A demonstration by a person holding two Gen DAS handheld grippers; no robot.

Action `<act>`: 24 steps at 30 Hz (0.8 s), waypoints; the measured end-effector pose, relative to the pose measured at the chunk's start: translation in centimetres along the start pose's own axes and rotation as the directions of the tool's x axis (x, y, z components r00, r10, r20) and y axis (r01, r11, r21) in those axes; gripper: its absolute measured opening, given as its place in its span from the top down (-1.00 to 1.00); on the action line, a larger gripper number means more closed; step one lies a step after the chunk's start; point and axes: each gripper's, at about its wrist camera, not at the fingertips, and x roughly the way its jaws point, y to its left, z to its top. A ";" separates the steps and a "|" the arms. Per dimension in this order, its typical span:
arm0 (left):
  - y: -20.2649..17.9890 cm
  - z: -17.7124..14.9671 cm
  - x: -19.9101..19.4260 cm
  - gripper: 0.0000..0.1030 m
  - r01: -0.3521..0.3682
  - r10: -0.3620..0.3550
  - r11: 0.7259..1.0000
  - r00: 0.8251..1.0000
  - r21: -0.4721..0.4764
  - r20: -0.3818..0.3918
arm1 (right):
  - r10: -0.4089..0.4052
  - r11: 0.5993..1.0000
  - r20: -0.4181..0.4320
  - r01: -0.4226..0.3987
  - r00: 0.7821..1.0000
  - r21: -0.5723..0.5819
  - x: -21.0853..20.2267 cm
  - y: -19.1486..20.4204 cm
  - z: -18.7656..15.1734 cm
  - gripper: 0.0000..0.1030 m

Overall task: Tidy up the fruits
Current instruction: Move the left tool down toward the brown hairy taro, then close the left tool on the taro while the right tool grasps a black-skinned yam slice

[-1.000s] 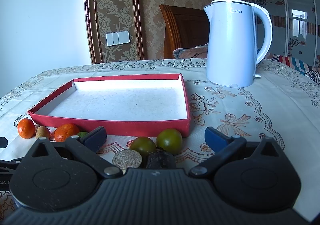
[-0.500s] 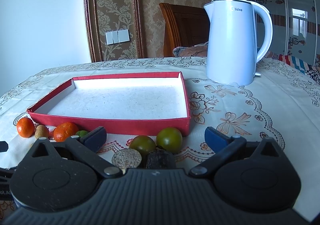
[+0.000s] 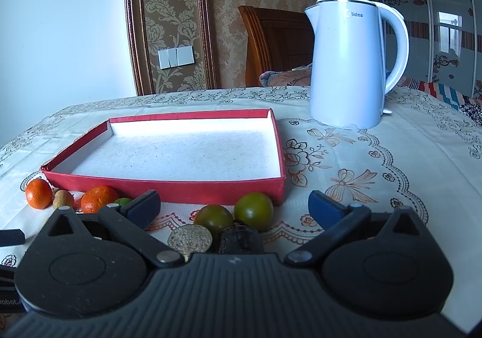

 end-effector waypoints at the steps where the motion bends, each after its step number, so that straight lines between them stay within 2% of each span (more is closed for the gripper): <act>1: -0.1 -0.1 -0.1 -0.60 -0.002 0.002 1.000 1.000 0.007 0.004 | -0.001 1.000 0.000 0.001 1.000 0.001 0.0 0.0 0.0 -1.00; 2: -0.2 -0.1 -0.2 -0.56 0.001 -0.001 1.000 1.000 0.011 0.006 | -0.001 1.000 0.001 0.001 1.000 0.003 0.0 0.0 0.0 -1.00; 6: -0.4 -0.3 -0.5 -0.12 0.042 -0.042 0.999 0.999 0.018 0.018 | -0.011 1.000 0.009 0.011 1.000 -0.003 -0.1 -0.1 0.1 -1.00; 10: -1.0 -0.5 -0.8 0.19 0.062 -0.063 0.997 0.998 0.045 0.031 | -0.029 1.000 0.031 0.029 0.999 -0.001 -0.6 -0.5 0.2 -1.00; 16: -0.9 -0.5 -0.9 0.22 0.080 -0.082 0.996 0.996 0.034 0.036 | -0.063 0.994 0.063 0.057 0.996 0.092 -2.3 -4.0 1.0 -1.00; 21: -0.8 -0.6 -0.9 0.22 0.084 -0.085 0.996 0.996 0.026 0.037 | -0.111 0.992 0.000 0.111 0.994 0.061 -3.0 -7.2 0.5 -1.00; 24: -0.6 -0.6 -0.8 0.22 0.089 -0.090 0.996 0.995 0.017 0.037 | -0.089 0.995 -0.045 0.091 0.995 0.044 -3.3 -8.2 -0.3 -0.98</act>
